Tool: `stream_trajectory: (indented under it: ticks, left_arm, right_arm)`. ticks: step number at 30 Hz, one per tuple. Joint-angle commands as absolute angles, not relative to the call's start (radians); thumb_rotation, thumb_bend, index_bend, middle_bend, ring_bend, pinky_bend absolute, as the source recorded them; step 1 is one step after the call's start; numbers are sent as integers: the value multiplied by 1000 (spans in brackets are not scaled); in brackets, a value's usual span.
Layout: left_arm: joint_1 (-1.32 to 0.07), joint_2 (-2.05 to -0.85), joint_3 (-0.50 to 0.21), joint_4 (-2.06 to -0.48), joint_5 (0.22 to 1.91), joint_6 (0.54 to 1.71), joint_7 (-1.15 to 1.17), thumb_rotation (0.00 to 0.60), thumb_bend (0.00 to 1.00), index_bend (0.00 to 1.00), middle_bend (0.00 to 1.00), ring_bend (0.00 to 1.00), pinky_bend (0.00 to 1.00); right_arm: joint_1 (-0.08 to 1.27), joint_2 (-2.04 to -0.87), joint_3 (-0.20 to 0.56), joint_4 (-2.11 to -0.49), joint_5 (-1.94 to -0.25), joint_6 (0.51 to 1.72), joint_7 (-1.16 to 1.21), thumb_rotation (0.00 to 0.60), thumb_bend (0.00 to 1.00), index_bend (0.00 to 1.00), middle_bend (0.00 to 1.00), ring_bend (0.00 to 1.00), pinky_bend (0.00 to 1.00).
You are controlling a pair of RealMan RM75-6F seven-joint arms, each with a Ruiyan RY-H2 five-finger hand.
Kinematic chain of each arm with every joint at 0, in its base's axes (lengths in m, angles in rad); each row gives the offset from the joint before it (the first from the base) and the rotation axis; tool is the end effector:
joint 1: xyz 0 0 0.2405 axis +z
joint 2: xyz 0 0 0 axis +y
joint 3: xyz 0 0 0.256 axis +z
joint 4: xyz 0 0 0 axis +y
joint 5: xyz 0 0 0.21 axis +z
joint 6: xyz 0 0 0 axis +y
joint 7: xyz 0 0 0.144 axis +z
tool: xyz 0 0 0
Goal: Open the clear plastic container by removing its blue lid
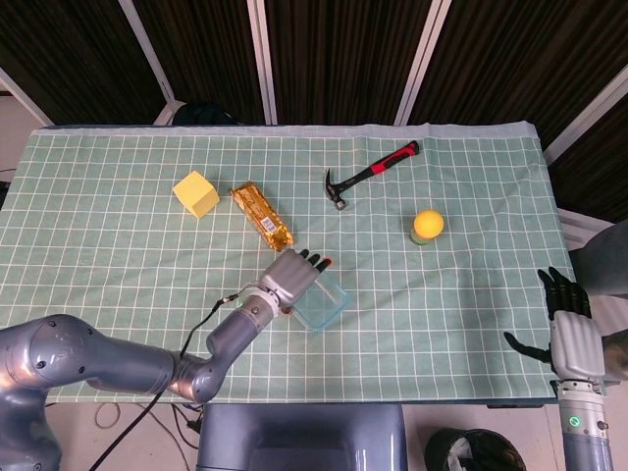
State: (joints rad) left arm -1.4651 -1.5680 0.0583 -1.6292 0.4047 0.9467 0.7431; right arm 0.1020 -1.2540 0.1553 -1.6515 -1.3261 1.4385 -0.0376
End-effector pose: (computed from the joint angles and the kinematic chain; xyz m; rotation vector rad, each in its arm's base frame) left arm -0.0083 0.3480 -0.0606 -2.2539 -0.5930 -0.5488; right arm -0.3037 -0.2045 0.1287 1.1792 -1.0521 0.9731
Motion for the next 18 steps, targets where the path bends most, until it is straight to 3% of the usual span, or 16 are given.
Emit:
stream_trajectory:
  ticks: [1, 18]
  left_arm:
    - [-1432, -1549, 72, -1672, 425, 978, 752, 600, 32, 122, 267, 252, 428]
    - [-1372, -1640, 6, -1729, 388, 1138, 870, 600, 46, 131, 264, 255, 435]
  right_arm:
    - [108, -1255, 158, -1668, -1332, 1439, -44, 600, 241, 0, 0, 0, 0]
    - [266, -1463, 170, -1862, -1361, 1329, -269, 600, 242, 0, 0, 0, 0]
